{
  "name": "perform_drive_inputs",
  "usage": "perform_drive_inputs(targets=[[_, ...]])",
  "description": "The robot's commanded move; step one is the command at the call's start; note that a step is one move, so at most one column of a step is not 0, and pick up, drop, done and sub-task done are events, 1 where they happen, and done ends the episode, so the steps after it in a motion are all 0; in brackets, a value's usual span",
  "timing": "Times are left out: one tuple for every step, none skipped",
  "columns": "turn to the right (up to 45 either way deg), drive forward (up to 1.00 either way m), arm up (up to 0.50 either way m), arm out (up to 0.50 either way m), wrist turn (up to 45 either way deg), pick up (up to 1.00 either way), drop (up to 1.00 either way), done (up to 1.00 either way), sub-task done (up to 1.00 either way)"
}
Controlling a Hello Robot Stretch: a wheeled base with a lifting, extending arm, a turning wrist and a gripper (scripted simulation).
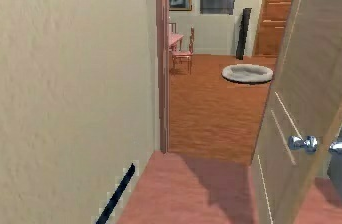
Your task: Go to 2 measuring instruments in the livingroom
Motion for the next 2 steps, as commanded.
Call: perform_drive_inputs(targets=[[0.0, 0.5, 0.0, 0.0, 0.0, 0.0, 0.0, 0.0, 0.0], [12.0, 0.0, 0.0, 0.0, 0.0, 0.0, 0.0, 0.0, 0.0]])
